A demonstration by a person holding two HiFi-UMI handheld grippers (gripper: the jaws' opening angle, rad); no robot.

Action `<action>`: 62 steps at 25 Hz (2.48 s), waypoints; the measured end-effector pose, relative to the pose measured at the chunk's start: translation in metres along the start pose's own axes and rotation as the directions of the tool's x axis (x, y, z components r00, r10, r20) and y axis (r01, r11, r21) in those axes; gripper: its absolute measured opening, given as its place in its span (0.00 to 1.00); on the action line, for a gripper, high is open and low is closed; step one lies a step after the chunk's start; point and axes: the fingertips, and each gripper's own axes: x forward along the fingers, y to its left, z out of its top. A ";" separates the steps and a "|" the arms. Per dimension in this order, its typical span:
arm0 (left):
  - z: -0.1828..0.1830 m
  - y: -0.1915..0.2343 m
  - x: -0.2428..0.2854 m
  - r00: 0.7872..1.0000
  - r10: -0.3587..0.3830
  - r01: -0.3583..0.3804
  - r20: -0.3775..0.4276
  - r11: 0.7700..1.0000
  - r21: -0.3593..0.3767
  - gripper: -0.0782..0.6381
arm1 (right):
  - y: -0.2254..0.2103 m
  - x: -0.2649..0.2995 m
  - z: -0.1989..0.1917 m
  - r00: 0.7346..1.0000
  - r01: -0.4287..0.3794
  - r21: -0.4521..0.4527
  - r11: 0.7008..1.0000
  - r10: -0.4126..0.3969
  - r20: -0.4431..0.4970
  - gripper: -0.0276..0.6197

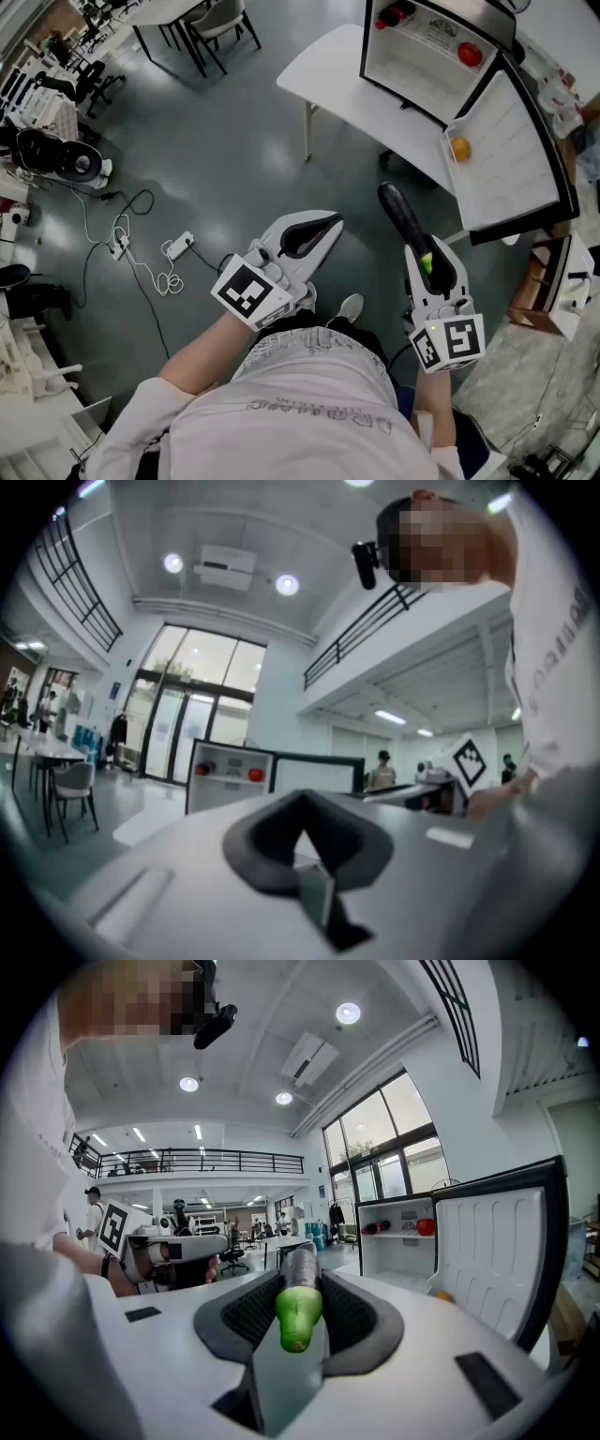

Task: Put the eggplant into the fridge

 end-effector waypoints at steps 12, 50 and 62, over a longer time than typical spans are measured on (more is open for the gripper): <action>-0.006 -0.005 0.015 1.000 0.008 -0.008 -0.007 1.000 0.000 0.12 | -0.018 0.000 -0.001 1.000 0.006 0.008 1.000 -0.006 0.015 0.25; -0.028 0.012 0.087 0.993 0.110 -0.110 -0.030 0.994 0.009 0.12 | -0.124 -0.005 -0.010 1.000 -0.003 0.032 0.999 0.003 0.020 0.25; -0.036 0.073 0.112 0.995 0.095 -0.096 -0.035 0.995 -0.021 0.12 | -0.140 0.057 -0.009 1.000 0.015 0.044 0.999 -0.015 -0.002 0.25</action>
